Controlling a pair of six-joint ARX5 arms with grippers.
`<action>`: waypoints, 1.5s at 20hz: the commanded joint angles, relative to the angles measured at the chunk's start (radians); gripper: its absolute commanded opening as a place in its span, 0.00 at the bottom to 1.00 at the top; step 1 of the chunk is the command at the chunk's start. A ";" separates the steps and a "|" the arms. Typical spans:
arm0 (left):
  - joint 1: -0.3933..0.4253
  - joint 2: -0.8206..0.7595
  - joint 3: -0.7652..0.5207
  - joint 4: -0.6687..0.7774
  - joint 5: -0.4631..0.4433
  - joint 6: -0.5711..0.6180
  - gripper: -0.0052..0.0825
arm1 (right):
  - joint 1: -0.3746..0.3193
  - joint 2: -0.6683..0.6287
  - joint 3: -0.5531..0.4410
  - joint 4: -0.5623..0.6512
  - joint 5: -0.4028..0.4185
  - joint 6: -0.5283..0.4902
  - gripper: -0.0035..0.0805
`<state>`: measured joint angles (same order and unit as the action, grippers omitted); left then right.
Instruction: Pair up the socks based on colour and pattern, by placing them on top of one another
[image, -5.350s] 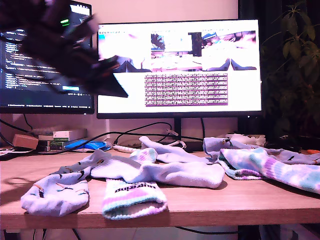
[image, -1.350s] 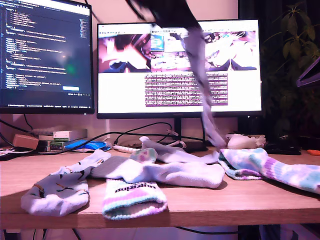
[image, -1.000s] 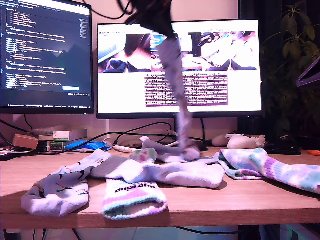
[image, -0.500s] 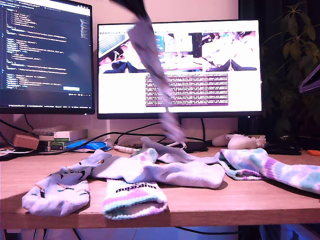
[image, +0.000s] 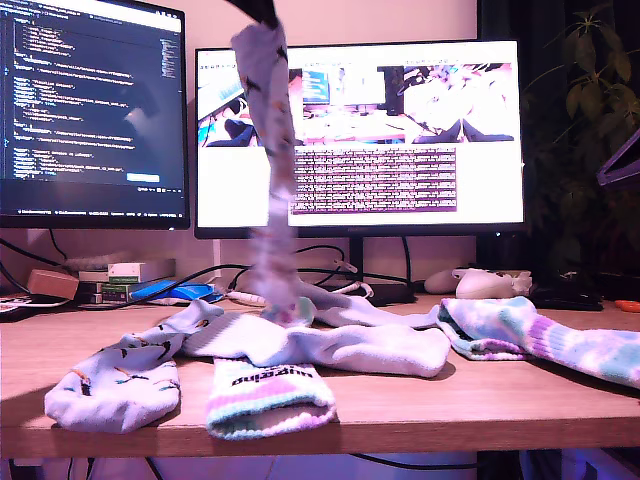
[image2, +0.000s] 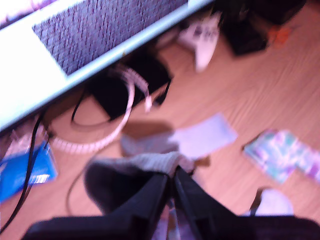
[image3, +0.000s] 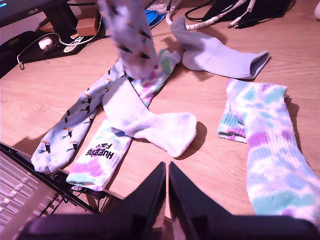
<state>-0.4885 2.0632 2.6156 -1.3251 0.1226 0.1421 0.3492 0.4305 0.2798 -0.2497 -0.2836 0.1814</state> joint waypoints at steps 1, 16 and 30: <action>-0.002 0.016 -0.011 -0.006 -0.013 0.010 0.04 | 0.002 0.005 0.017 0.004 -0.006 -0.005 0.03; -0.013 -0.011 -0.317 0.051 -0.046 0.012 0.04 | -0.024 0.005 0.017 -0.004 -0.026 -0.005 0.03; 0.115 -0.621 -1.410 0.776 -0.046 -0.082 0.04 | -0.057 0.011 0.017 -0.005 -0.077 -0.001 0.03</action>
<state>-0.3698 1.4456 1.2663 -0.5755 0.0757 0.0681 0.2947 0.4305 0.2798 -0.2592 -0.3565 0.1822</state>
